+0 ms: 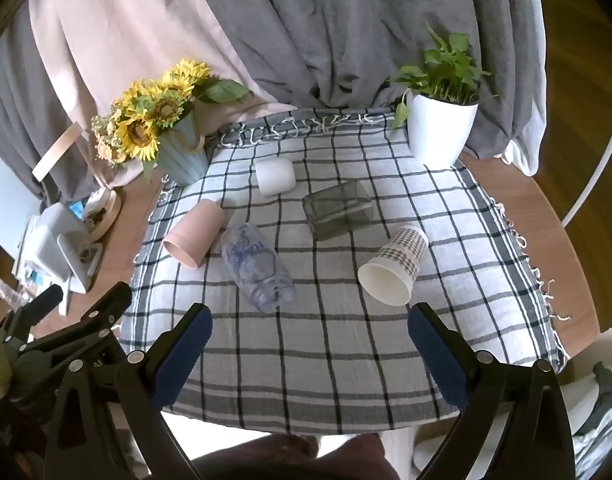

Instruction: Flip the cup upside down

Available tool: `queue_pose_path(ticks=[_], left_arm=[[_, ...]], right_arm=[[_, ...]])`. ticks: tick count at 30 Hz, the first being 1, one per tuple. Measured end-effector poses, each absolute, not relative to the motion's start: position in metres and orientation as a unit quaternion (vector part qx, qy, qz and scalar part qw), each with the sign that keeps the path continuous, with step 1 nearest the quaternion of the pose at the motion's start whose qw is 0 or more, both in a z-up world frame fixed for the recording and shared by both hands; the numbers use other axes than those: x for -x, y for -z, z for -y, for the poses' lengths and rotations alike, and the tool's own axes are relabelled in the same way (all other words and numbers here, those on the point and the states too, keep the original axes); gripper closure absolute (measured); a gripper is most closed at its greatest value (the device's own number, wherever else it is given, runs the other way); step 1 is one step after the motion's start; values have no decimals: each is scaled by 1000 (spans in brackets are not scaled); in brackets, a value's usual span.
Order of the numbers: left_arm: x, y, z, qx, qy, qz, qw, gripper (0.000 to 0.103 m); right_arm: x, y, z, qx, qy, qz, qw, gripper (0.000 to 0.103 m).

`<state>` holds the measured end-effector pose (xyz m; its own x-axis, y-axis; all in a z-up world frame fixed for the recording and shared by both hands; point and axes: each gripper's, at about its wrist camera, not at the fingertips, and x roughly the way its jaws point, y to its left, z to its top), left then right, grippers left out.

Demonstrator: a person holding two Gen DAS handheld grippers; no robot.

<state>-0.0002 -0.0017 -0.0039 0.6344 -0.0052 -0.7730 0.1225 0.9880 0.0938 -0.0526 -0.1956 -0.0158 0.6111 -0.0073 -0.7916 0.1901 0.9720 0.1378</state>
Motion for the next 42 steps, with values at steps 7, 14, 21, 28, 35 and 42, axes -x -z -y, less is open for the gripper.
queue_pose_path(ticks=[7,14,21,28,35,42], left_arm=[[-2,4,0,-67,34,-426,902,0],[-2,5,0,-67,34,-426,902,0],[-1,6,1,-68,33,-425,902,0],[-1,6,1,-67,32,-426,902,0],[-2,8,1,-67,31,-429,900,0],[-3,9,0,-67,32,-429,900,0]], right_arm=[[51,15,195,-104,55,-438,891,4],[50,16,195,-105,55,-437,892,4],[48,16,196,-105,55,-437,891,4],[46,16,195,-104,54,-438,891,4],[43,17,193,-105,55,-438,891,4],[40,18,191,-105,56,-439,891,4]])
